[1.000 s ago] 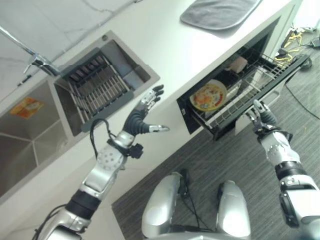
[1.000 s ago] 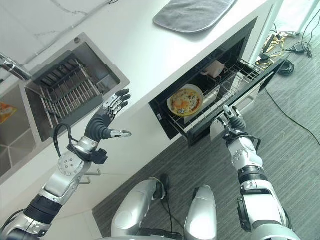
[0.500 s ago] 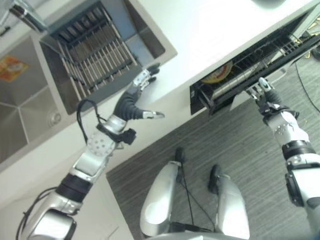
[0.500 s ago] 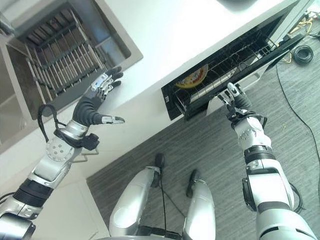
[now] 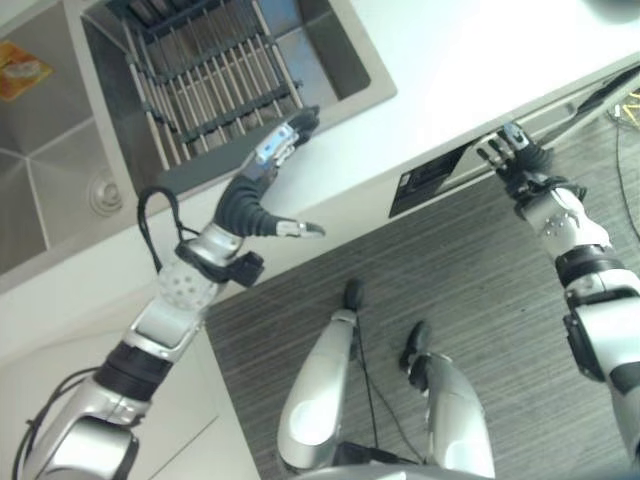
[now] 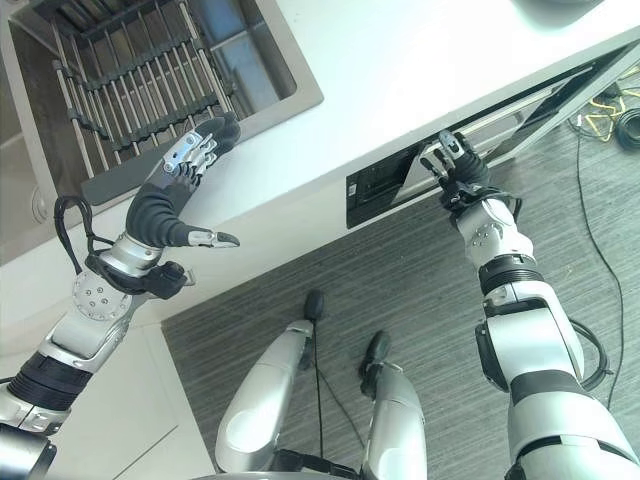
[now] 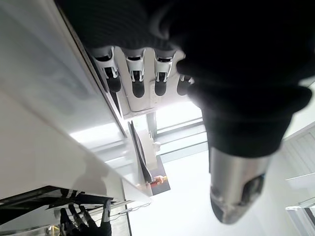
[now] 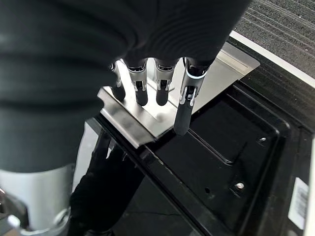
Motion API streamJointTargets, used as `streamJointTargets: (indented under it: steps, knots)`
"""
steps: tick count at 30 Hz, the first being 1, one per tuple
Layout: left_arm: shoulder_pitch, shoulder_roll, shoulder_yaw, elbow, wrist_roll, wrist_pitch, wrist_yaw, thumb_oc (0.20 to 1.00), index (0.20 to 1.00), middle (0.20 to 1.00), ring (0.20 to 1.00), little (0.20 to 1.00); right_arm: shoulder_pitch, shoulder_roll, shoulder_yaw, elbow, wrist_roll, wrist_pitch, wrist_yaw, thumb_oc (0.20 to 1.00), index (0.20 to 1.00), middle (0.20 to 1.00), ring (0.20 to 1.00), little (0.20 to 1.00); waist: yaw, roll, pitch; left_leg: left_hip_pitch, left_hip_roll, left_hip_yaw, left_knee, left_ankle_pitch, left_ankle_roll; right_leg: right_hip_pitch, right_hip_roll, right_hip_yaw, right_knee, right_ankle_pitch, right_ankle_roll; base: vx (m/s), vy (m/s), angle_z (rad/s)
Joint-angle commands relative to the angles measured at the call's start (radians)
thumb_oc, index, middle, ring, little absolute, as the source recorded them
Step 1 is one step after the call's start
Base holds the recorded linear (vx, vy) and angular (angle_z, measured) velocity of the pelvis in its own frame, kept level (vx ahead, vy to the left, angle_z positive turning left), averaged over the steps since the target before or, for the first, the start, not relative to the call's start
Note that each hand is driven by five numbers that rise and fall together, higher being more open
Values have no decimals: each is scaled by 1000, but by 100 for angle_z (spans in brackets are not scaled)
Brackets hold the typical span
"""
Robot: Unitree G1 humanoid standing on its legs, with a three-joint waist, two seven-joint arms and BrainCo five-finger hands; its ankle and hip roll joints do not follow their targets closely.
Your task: Place the dishes in the dishwasher.
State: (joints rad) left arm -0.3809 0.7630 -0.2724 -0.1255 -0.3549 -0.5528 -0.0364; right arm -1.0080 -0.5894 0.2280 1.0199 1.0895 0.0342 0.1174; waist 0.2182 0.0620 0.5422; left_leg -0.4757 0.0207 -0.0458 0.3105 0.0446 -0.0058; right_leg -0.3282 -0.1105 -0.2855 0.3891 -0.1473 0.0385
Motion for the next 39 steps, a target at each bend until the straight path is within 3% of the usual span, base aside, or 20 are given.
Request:
streamJointTargets:
  steps: [1, 7, 15, 20, 24, 26, 27, 31, 35, 39]
  knots:
    - [16, 73, 64, 10, -42, -11, 6, 1000, 1000, 1000, 1000, 1000, -214, 75, 35, -141, 23, -83, 84, 1000, 1000, 1000, 1000, 1000, 78, -62, -22, -12, -72, 23, 108, -149, 63, 34, -92, 11, -176, 199, 103, 2, -27, 11]
    - [31, 100, 72, -7, -55, -21, -14, 1000, 1000, 1000, 1000, 1000, -228, 58, 37, -163, 33, -78, 78, 1000, 1000, 1000, 1000, 1000, 92, -91, -22, 1, -61, 30, 98, -152, 60, 65, -84, -9, -188, 199, 104, 2, -52, 2]
    - [19, 87, 85, -4, -22, -13, 12, 1000, 1000, 1000, 1000, 1000, -80, 75, 4, -106, -14, 3, 57, 1000, 1000, 1000, 1000, 1000, 74, -108, -22, 64, -39, 42, 43, -140, 55, 110, -66, -3, -199, 183, 93, -62, -84, 6]
    - [88, -20, 128, 15, 119, -38, 131, 1000, 1000, 1000, 1000, 1000, 361, 190, -66, -55, -87, -35, 139, 1000, 1000, 1000, 1000, 1000, 36, -75, -28, 234, -26, 41, -90, -89, 46, 254, -50, -13, -185, 102, 62, -129, -95, 9]
    - [185, -103, 188, 3, 198, -56, 182, 1000, 1000, 1000, 1000, 1000, 559, 237, -133, 20, -94, -57, 191, 1000, 1000, 1000, 1000, 1000, 29, -47, -91, 317, -14, 23, -158, -64, 31, 332, -41, -38, -172, 45, 49, -51, -87, 3]
    - [271, -146, 258, -9, 208, -49, 210, 1000, 1000, 1000, 1000, 1000, 656, 253, -193, 82, -128, -56, 195, 1000, 1000, 1000, 1000, 1000, 29, -30, -146, 363, -2, 6, -198, -37, 11, 387, -38, -59, -176, 22, 40, -32, -162, 12]
    - [349, -174, 326, -5, 230, -44, 250, 1000, 1000, 1000, 1000, 1000, 739, 269, -227, 133, -156, -50, 190, 1000, 1000, 1000, 1000, 1000, 25, -29, -205, 392, 21, -7, -239, 1, -20, 437, -21, -80, -204, 14, 31, -28, -194, 39]
    - [444, -201, 425, 14, 249, -34, 375, 1000, 1000, 1000, 1000, 1000, 822, 284, -252, 168, -167, -42, 162, 1000, 1000, 1000, 1000, 1000, 23, -16, -267, 416, 47, -34, -310, 58, -57, 461, 2, -103, -213, -9, 12, -116, -92, 49]
    - [505, -243, 502, 87, 107, -26, 429, 1000, 1000, 1000, 1000, 1000, 871, 292, -281, 179, -165, -31, 144, 1000, 1000, 1000, 1000, 1000, 29, -6, -279, 421, 48, -75, -326, 84, -71, 474, 26, -111, -185, -36, -13, -170, -79, 40]
    - [563, -306, 540, 278, -97, -80, 395, 1000, 1000, 1000, 1000, 1000, 877, 297, -288, 174, -165, -19, 137, 1000, 1000, 1000, 1000, 1000, 44, -9, -274, 416, 40, -98, -313, 95, -84, 491, 44, -109, -195, -28, -16, -131, -91, 25]
